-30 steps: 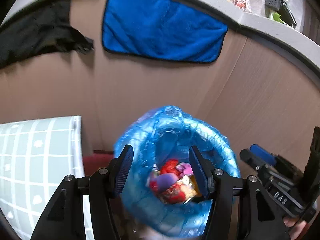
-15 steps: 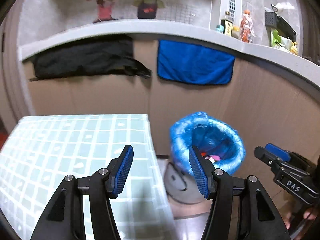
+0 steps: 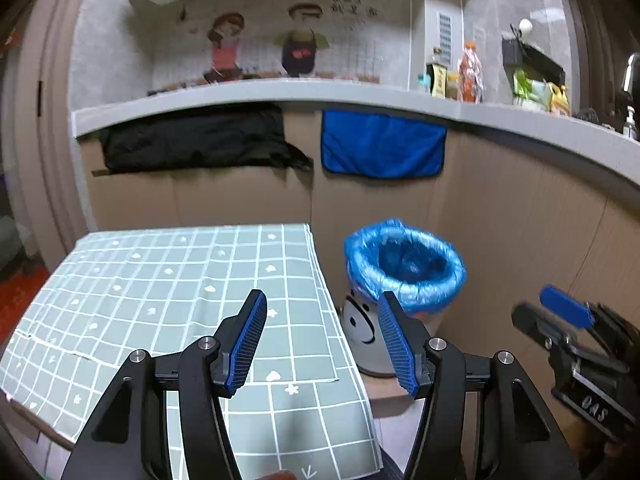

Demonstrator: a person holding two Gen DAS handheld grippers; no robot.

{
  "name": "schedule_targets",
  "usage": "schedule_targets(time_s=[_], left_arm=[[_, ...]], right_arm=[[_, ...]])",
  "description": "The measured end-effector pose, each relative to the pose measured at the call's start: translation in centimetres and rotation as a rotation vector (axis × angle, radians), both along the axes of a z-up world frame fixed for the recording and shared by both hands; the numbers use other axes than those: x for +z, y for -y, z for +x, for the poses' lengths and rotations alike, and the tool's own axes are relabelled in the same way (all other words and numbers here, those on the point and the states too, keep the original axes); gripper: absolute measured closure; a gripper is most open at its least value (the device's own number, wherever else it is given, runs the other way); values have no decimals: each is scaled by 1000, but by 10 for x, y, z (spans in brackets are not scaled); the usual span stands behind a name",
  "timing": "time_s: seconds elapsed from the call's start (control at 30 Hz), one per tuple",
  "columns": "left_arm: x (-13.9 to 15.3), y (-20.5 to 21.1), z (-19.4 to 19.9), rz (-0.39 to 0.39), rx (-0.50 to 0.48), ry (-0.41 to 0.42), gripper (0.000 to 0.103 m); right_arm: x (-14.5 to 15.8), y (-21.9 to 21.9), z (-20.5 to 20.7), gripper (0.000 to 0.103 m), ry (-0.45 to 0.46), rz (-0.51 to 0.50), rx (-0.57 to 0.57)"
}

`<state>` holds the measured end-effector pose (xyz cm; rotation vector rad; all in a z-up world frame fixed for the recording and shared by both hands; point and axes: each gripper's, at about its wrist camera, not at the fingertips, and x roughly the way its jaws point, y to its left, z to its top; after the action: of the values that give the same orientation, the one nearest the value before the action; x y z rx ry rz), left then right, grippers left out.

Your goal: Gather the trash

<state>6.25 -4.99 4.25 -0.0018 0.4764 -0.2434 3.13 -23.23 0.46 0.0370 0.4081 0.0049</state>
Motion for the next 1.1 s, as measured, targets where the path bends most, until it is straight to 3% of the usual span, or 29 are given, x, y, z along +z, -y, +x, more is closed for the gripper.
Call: schedule_targets(time_s=[0.23,1.1], left_arm=[[-3,8,-18,18,-30,-32,45],[-1,7,-33,34,-23,-4,45]], right_arm=[[-3,-3,-32,52,4,-48,-25],[-1,4,-38,52,21,-18,-27]])
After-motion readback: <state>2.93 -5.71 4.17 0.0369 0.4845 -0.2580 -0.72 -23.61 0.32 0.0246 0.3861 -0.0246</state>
